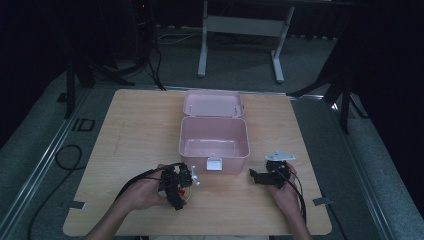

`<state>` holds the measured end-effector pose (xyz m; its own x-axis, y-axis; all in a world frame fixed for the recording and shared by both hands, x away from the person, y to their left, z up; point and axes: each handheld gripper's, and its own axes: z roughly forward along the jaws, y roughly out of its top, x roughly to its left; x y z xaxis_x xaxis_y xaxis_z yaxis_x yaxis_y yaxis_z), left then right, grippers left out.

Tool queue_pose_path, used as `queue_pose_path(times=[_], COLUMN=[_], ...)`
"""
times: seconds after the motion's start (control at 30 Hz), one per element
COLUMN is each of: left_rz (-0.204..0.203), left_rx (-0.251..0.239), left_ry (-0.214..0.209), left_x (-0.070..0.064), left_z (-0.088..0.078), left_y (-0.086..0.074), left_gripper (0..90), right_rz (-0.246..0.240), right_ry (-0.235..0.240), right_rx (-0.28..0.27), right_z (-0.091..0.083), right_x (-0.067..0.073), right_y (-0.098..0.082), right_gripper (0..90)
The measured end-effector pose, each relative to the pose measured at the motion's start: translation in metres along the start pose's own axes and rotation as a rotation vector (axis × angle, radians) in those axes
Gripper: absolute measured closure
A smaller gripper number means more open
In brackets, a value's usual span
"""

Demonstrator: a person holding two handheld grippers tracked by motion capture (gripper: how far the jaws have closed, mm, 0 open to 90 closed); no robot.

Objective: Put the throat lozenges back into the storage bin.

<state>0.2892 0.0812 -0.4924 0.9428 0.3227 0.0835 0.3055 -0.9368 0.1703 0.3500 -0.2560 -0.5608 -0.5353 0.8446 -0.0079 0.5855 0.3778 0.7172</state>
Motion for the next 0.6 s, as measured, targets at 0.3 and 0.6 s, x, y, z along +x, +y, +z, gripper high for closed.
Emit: queue_pose_path(times=[0.3, 0.6], left_rz=[-0.013, -0.017], left_rx=[-0.003, 0.012], left_ry=[0.005, 0.015], left_x=[0.002, 0.005], left_z=[-0.008, -0.019], left_y=[-0.001, -0.003], left_gripper=[20.8, 20.8], right_rz=[0.0, 0.0], right_ry=[0.0, 0.0], right_rx=[0.0, 0.0], right_z=[0.0, 0.0], right_x=[0.0, 0.0], right_y=[0.0, 0.0], right_gripper=[12.0, 12.0])
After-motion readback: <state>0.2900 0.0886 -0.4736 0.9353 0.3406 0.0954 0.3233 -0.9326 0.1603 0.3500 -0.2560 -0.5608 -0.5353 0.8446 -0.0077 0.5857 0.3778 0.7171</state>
